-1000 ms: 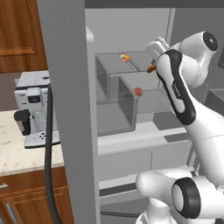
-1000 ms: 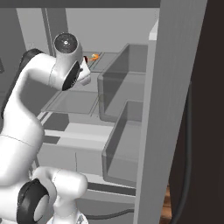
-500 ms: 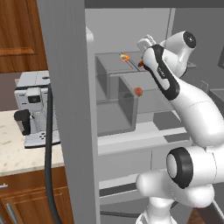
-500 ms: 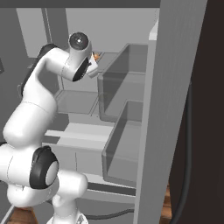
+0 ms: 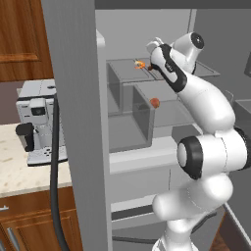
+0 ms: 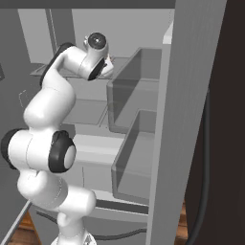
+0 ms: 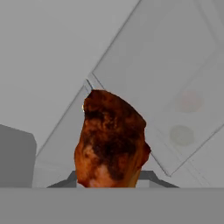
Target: Transport the chicken drumstick and lime to the fridge. Place the chicken drumstick on the rack containing meat and place the lime on the rack containing the vegetable, ensuring meats and vegetables are on different racks.
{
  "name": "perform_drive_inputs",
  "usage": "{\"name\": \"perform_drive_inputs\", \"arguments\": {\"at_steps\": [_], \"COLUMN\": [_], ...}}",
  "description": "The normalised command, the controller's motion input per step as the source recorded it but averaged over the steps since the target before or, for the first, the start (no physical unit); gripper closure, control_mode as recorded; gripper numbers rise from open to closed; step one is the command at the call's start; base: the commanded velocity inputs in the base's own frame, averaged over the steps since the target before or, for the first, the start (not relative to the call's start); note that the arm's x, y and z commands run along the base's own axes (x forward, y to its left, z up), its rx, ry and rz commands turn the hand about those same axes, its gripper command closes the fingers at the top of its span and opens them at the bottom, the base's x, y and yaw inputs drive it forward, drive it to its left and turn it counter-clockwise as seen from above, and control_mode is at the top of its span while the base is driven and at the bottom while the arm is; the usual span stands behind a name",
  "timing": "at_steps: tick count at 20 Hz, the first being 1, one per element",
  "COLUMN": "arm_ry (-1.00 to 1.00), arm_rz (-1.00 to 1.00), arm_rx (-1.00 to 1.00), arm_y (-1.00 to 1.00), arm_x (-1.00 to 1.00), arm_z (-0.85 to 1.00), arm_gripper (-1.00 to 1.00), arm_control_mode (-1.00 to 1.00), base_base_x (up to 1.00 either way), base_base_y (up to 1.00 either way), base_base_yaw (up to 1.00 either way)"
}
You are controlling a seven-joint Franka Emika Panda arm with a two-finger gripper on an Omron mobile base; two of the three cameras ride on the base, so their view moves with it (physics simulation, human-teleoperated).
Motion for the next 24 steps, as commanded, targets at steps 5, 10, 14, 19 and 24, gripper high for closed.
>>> {"name": "perform_drive_inputs", "arguments": {"at_steps": [5,10,14,19,24], "arm_ry": [0.0,0.0,0.02,0.05,0.1], "arm_rz": [0.0,0.0,0.0,0.0,0.0], "arm_rx": [0.0,0.0,0.0,0.0,0.0], "arm_y": [0.0,0.0,0.0,-0.03,-0.08], "arm_x": [0.6,0.49,0.26,0.01,-0.02], "arm_z": [-0.14,-0.22,-0.28,-0.39,-0.52], "arm_gripper": [1.0,1.0,1.0,1.0,1.0], "arm_control_mode": [-1.0,-1.0,-1.0,-1.0,-1.0], "base_base_x": [0.0,0.0,0.0,0.0,0.0], "base_base_y": [0.0,0.0,0.0,0.0,0.0], "base_base_yaw": [0.0,0.0,0.0,0.0,0.0]}}
